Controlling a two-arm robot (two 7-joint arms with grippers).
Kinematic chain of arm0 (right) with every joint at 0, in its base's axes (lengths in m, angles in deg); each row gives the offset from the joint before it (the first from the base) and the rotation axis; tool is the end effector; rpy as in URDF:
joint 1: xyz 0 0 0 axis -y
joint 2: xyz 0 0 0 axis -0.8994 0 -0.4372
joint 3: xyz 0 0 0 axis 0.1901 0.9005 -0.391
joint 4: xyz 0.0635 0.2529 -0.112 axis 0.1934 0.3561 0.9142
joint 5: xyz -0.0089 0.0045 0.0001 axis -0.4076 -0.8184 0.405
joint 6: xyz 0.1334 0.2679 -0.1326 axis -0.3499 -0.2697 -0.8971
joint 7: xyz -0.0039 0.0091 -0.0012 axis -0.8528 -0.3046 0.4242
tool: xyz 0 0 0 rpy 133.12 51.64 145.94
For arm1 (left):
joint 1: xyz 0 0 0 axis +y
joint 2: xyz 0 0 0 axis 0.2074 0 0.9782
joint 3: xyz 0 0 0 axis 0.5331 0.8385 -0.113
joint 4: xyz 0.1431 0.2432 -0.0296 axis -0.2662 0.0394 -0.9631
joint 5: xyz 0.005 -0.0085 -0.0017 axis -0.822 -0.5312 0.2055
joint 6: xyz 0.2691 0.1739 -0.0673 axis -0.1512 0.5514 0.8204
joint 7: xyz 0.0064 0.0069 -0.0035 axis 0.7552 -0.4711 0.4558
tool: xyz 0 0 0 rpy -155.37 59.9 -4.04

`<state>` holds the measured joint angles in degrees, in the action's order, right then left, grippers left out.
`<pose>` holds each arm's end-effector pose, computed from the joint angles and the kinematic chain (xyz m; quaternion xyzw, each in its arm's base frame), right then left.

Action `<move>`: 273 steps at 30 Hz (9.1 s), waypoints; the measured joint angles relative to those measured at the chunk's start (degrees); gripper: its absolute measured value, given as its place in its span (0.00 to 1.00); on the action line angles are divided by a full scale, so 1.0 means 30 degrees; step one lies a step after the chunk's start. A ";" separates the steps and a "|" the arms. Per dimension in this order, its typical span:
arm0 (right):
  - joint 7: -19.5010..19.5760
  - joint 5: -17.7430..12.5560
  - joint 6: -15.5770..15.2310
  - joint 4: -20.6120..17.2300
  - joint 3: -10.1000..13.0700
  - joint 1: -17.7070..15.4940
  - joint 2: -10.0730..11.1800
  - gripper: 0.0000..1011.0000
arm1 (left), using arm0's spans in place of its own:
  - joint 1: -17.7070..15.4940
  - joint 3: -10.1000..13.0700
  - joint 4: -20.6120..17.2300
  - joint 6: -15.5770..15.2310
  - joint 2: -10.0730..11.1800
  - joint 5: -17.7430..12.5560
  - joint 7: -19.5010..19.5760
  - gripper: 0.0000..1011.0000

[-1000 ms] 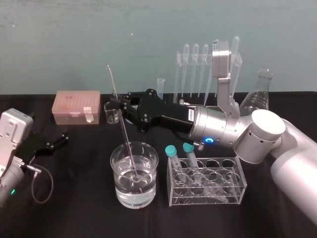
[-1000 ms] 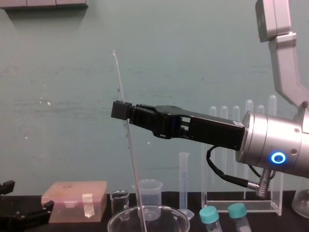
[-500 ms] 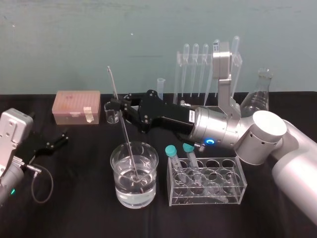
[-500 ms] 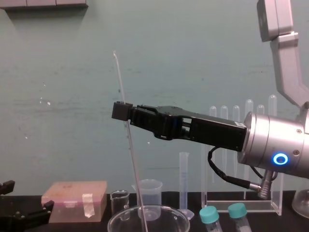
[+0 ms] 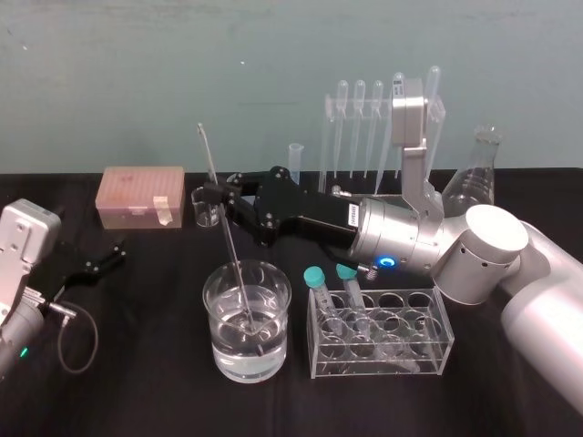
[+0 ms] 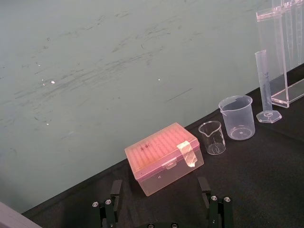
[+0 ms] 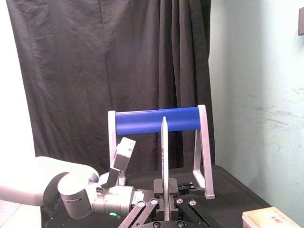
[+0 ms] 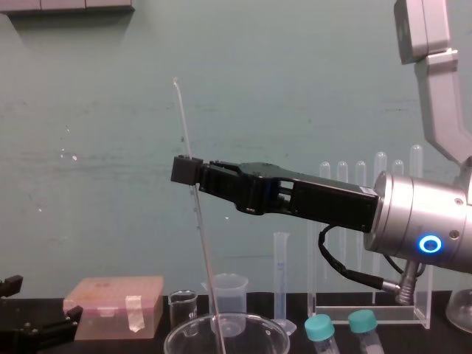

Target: Hold the thermometer with one hand and immerse one end into the beaker, then reinsert it into the test tube rack.

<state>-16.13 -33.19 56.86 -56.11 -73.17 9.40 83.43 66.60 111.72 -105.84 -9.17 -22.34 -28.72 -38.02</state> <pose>0.4693 0.0527 -0.2226 0.0959 -0.0102 -0.0952 0.9908 0.3746 0.0740 -0.3006 0.1415 -0.1324 0.5799 0.7913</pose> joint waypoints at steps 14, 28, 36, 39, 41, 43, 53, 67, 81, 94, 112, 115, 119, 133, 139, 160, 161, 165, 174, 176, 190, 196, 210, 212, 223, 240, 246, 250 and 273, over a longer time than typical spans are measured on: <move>0.0011 -0.0058 0.0031 0.0118 0.0015 -0.0042 -0.0068 0.06 | 0.0000 -0.0001 -0.0001 0.0000 0.0000 0.0001 0.0000 1.00; -0.0160 -0.0131 -0.0003 0.0166 -0.0024 -0.0015 -0.0052 0.06 | 0.0000 0.0000 -0.0001 0.0000 0.0000 0.0000 0.0001 1.00; -0.0146 -0.0163 -0.0007 0.0056 -0.0032 -0.0091 -0.0008 0.06 | 0.0000 0.0000 -0.0001 0.0000 0.0001 0.0000 0.0000 1.00; -0.0142 -0.0163 -0.0016 -0.0005 -0.0038 -0.0119 0.0015 0.06 | 0.0000 0.0000 -0.0001 -0.0001 0.0001 0.0001 0.0000 1.00; -0.0119 -0.0162 -0.0018 -0.0033 -0.0041 -0.0136 0.0031 0.06 | -0.0001 -0.0001 -0.0002 0.0000 0.0001 0.0001 0.0000 1.00; -0.0087 -0.0153 -0.0018 -0.0073 -0.0041 -0.0161 0.0060 0.06 | 0.0000 0.0000 -0.0001 0.0000 0.0000 0.0001 0.0000 1.00; 0.0031 -0.0118 -0.0039 -0.0158 -0.0031 -0.0231 0.0113 0.06 | 0.0000 0.0000 -0.0001 0.0000 0.0000 0.0000 0.0000 1.00; 0.0124 -0.0102 -0.0074 -0.0432 0.0003 -0.0413 0.0275 0.06 | 0.0000 0.0000 -0.0001 0.0000 0.0001 0.0001 0.0000 1.00; 0.0244 -0.0077 -0.0072 -0.0628 0.0030 -0.0494 0.0370 0.06 | 0.0000 0.0000 -0.0001 -0.0001 0.0000 0.0001 0.0000 1.00; 0.0341 -0.0030 -0.0101 -0.0815 0.0006 -0.0590 0.0438 0.06 | 0.0000 0.0000 -0.0001 0.0000 0.0001 0.0001 0.0000 1.00; 0.0669 0.0097 -0.0159 -0.1136 0.0054 -0.0754 0.0571 0.06 | 0.0000 0.0000 0.0000 0.0000 0.0000 0.0001 0.0000 1.00; 0.0699 0.0105 -0.0167 -0.1218 0.0064 -0.0791 0.0617 0.06 | -0.0001 -0.0001 -0.0001 0.0000 0.0000 0.0000 0.0000 1.00; 0.0716 0.0094 -0.0241 -0.1429 0.0124 -0.0798 0.0684 0.06 | 0.0000 0.0000 -0.0001 0.0000 0.0001 0.0001 0.0000 1.00; 0.0891 -0.2151 -0.0919 -0.4240 0.1884 0.0348 0.1575 0.06 | 0.0000 -0.0001 -0.0001 0.0000 0.0001 0.0001 0.0000 1.00; 0.3018 -0.2084 -0.0501 -0.5423 0.3095 0.0440 0.2353 0.06 | -0.0001 0.0000 -0.0001 0.0000 0.0000 0.0000 0.0001 1.00; 0.7040 -0.1044 -0.0394 -0.7203 0.5820 -0.4796 0.4701 0.06 | 0.0000 0.0000 -0.0001 0.0000 0.0001 0.0000 0.0000 1.00; 0.7098 -0.1036 -0.0456 -0.7363 0.5932 -0.5156 0.4808 0.06 | 0.0000 0.0000 -0.0001 0.0000 0.0000 0.0002 0.0000 1.00; 0.7112 -0.0852 -0.0470 -0.7625 0.6169 -0.5841 0.5037 0.06 | 0.0000 -0.0001 -0.0001 0.0000 -0.0001 0.0001 -0.0001 1.00; 0.7218 -0.0507 -0.0588 -0.7693 0.6647 -0.6466 0.5167 0.06 | -0.0001 0.0000 -0.0001 0.0000 0.0001 0.0000 0.0000 1.00; 0.7217 -0.0509 -0.0638 -0.7712 0.6745 -0.6556 0.5142 0.06 | 0.0000 0.0000 -0.0001 0.0000 0.0000 0.0001 -0.0001 1.00; 0.7043 -0.0764 -0.1030 -0.7753 0.7061 -0.6702 0.4985 0.06 | 0.0000 0.0000 -0.0001 0.0000 0.0000 0.0001 0.0000 1.00; 0.6895 -0.0659 -0.1083 -0.7695 0.6927 -0.6752 0.5035 0.06 | 0.0000 -0.0001 -0.0001 0.0000 0.0001 0.0000 0.0000 1.00; 0.6473 0.0161 -0.0486 -0.6995 0.6584 -0.6967 0.4988 0.06 | 0.0000 0.0000 -0.0001 0.0000 0.0000 0.0001 0.0000 1.00; 0.6385 0.0269 -0.0424 -0.6828 0.6513 -0.6968 0.4907 0.06 | 0.0000 0.0000 -0.0001 0.0000 0.0000 0.0001 0.0000 1.00; 0.6003 0.1059 -0.0097 -0.6275 0.6085 -0.6931 0.4725 0.06 | 0.0000 0.0000 -0.0001 0.0000 0.0001 0.0001 0.0000 1.00; 0.5797 0.1735 -0.0045 -0.5987 0.5818 -0.6751 0.4633 0.06 | -0.0001 0.0000 -0.0001 0.0000 0.0001 0.0000 0.0000 1.00; 0.5803 0.1719 -0.0062 -0.6004 0.5833 -0.6756 0.4640 0.07 | 0.0000 0.0000 -0.0001 0.0000 0.0000 0.0001 0.0000 1.00; 0.5807 0.1702 -0.0072 -0.6014 0.5838 -0.6762 0.4646 0.18 | 0.0000 0.0000 -0.0001 0.0000 0.0000 0.0000 0.0000 1.00; 0.6368 0.1688 0.0271 -0.5979 0.6358 -0.6777 0.4490 0.88 | 0.0000 0.0000 -0.0001 0.0000 0.0001 0.0001 0.0000 1.00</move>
<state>2.98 -28.13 57.68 -74.05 -54.09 -10.93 96.90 66.60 111.72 -105.84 -9.17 -22.34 -28.72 -38.02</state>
